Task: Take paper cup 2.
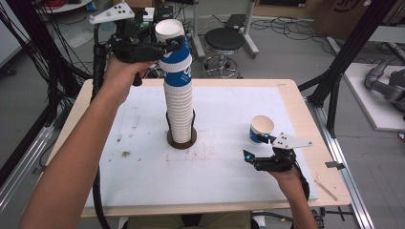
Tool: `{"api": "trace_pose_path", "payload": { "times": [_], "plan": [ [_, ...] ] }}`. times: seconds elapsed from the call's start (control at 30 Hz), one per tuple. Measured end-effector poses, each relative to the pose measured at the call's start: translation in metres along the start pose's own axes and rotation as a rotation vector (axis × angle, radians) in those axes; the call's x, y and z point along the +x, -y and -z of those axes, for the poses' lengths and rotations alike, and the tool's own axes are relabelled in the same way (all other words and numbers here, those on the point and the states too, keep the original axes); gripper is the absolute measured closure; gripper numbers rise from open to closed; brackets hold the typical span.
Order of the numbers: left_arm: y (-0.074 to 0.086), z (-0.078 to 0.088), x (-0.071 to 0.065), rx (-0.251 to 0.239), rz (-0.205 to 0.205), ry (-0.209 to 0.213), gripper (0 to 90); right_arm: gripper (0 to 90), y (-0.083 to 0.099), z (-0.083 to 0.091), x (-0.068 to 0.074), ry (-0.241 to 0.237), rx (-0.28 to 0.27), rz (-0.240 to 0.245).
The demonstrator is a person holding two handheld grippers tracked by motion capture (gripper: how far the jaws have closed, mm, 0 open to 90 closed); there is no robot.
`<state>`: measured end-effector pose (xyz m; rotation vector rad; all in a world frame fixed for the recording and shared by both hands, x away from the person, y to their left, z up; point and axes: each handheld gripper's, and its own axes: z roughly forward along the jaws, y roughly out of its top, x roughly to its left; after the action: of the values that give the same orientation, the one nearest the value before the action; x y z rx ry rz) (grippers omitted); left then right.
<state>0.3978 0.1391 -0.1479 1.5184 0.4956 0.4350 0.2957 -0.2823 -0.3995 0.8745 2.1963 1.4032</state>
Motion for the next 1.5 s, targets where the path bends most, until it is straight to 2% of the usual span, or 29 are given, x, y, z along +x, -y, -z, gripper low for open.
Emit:
{"api": "trace_pose_path", "payload": {
  "times": [0.23,0.47,0.6,0.7,0.9,1.1,1.23,1.4,1.5],
  "plan": [
    [-0.017,0.016,0.0,-0.062,0.004,0.003,28.3,19.9,0.0,0.0,0.0,0.001,-0.003,-0.003],
    [-0.026,0.038,0.005,-0.109,0.018,-0.008,28.4,19.9,0.001,-0.001,0.0,0.002,0.006,0.001],
    [-0.028,0.05,0.006,-0.118,0.01,-0.019,28.4,19.9,0.001,-0.002,0.001,0.001,0.005,0.004],
    [-0.024,0.061,0.006,-0.105,-0.013,-0.035,28.4,19.8,0.0,-0.003,0.001,-0.002,0.005,0.005],
    [-0.009,0.085,0.015,-0.115,0.002,-0.074,28.3,19.9,0.0,-0.004,0.002,-0.004,0.006,0.006],
    [0.012,0.104,0.02,-0.109,0.006,-0.092,28.3,19.9,0.0,-0.005,0.002,-0.007,0.005,0.006],
    [0.038,0.113,0.015,-0.102,-0.005,-0.08,28.3,19.8,0.0,-0.006,0.003,-0.009,0.009,0.01],
    [0.075,0.119,0.003,-0.048,-0.051,-0.083,28.2,19.9,-0.001,-0.008,0.004,-0.012,0.014,0.016],
    [0.094,0.123,0.0,-0.038,-0.043,-0.082,28.3,19.9,-0.001,-0.009,0.005,-0.012,0.014,0.019]
  ]
}}
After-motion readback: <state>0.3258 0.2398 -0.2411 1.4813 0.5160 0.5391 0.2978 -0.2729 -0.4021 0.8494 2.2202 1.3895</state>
